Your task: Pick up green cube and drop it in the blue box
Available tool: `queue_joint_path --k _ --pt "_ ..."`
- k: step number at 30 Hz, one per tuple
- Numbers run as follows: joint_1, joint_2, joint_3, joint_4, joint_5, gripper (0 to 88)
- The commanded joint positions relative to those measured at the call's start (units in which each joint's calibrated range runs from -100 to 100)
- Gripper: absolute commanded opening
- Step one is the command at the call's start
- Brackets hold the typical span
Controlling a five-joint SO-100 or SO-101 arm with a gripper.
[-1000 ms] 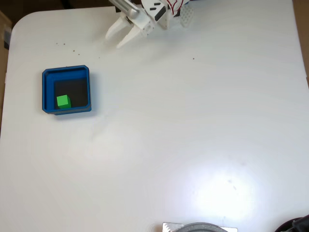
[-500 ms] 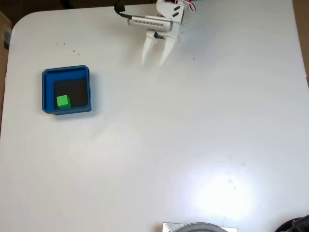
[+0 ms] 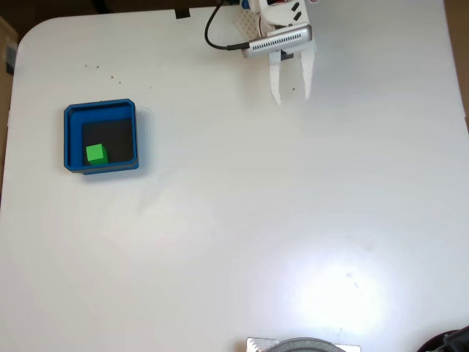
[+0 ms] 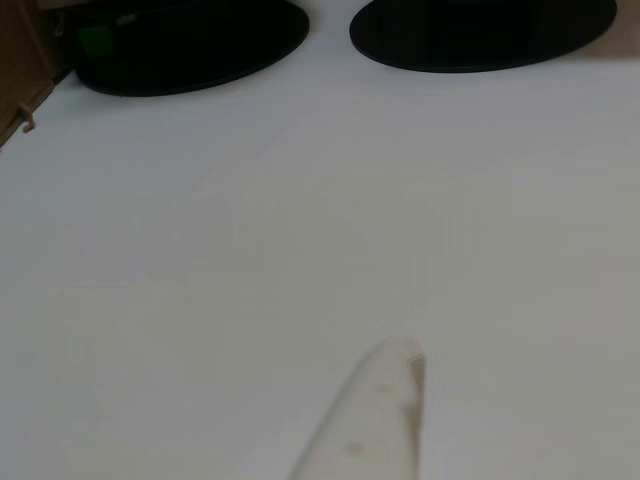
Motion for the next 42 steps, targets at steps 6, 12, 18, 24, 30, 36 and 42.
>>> queue_joint_path --k 6,12,18,24,30,36,42 --pt "-0.14 -1.34 0.45 -0.71 0.24 24.1" --pt "0.09 -1.34 0.45 -0.71 0.24 15.4" --pt "0.17 -1.34 0.45 -0.71 0.24 7.1" --pt "0.17 -1.25 0.45 -0.71 0.29 3.4" --pt "0.17 -1.25 0.45 -0.71 0.29 2.0" --pt "0.17 -1.25 0.45 -0.71 0.05 2.0" --pt "0.17 -1.25 0.45 -0.71 0.0 2.0"
